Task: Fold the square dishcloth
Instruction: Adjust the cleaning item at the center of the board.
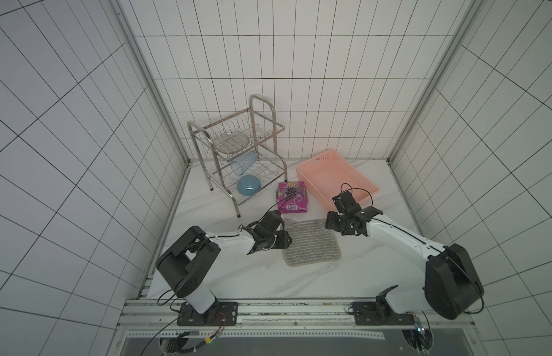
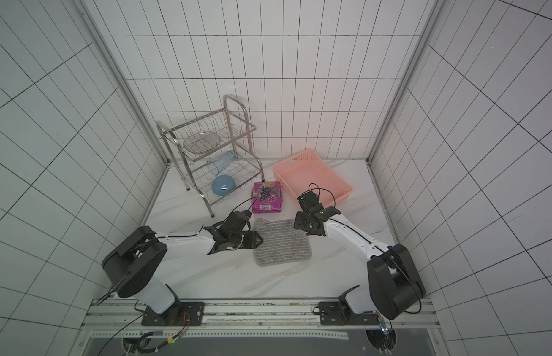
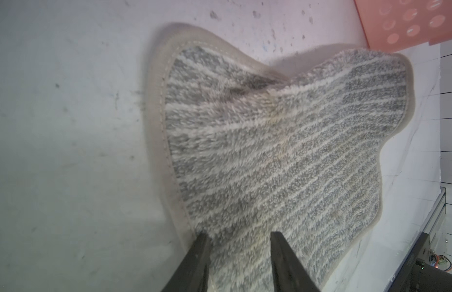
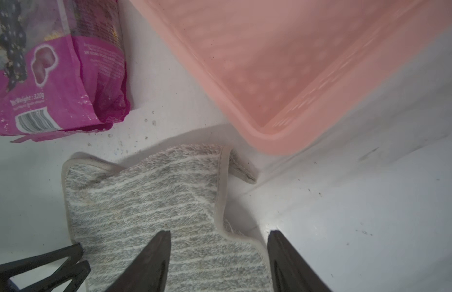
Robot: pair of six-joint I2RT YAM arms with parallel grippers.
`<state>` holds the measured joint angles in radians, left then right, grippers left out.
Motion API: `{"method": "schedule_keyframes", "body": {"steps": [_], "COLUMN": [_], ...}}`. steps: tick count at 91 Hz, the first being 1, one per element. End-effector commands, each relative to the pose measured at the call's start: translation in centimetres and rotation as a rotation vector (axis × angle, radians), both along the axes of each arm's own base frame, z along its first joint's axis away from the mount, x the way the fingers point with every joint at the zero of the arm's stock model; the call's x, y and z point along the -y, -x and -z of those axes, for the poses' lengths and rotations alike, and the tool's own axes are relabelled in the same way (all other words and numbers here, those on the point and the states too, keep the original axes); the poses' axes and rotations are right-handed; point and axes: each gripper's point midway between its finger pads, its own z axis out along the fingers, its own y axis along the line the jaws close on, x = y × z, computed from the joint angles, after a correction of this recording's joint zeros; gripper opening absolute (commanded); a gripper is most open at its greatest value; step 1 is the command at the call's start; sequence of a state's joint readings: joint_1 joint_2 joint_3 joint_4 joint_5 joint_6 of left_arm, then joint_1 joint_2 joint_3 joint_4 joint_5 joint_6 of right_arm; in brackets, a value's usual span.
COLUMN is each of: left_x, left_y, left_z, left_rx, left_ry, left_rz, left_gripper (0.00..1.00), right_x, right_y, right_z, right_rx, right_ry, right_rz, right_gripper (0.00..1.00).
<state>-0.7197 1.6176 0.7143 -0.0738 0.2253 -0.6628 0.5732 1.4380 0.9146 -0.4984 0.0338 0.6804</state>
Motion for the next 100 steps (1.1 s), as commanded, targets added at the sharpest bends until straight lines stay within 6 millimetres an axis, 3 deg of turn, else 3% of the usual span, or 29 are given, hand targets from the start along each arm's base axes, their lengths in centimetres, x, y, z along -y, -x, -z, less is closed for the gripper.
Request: {"method": "schedule_keyframes", "body": {"steps": [1, 21, 50, 55, 68, 80, 100], "left_x": [-3.8, -4.0, -4.2, -4.2, -4.4, -4.4, -4.6], "left_y": [3.1, 3.0, 3.0, 3.0, 3.0, 3.1, 3.1], "left_z": [3.9, 4.0, 3.9, 3.9, 3.9, 3.9, 3.7], "left_rx": [-0.129, -0.135, -0.133, -0.132, -0.129, -0.131, -0.126], "left_ry": [-0.158, -0.158, -0.156, -0.156, -0.155, -0.156, -0.156], "left_rz": [-0.014, -0.016, -0.019, -0.021, -0.027, -0.027, -0.037], "left_gripper": [0.43, 0.43, 0.43, 0.43, 0.43, 0.43, 0.43], "right_x": [-0.4, -2.3, -2.6, -2.8, -3.6, -3.8, -6.1], "right_y": [-1.2, -2.6, -4.2, -4.4, -4.8, -4.9, -2.6], "right_z": [0.2, 1.0, 2.6, 2.8, 2.8, 1.5, -4.1], "right_rx": [-0.019, -0.022, -0.038, -0.041, -0.026, 0.029, 0.278], "right_ry": [-0.054, -0.131, -0.097, -0.104, -0.128, -0.115, -0.058], "right_rz": [0.044, -0.008, -0.001, -0.004, -0.028, -0.078, -0.317], "right_gripper": [0.65, 0.62, 0.53, 0.49, 0.25, 0.07, 0.02]}}
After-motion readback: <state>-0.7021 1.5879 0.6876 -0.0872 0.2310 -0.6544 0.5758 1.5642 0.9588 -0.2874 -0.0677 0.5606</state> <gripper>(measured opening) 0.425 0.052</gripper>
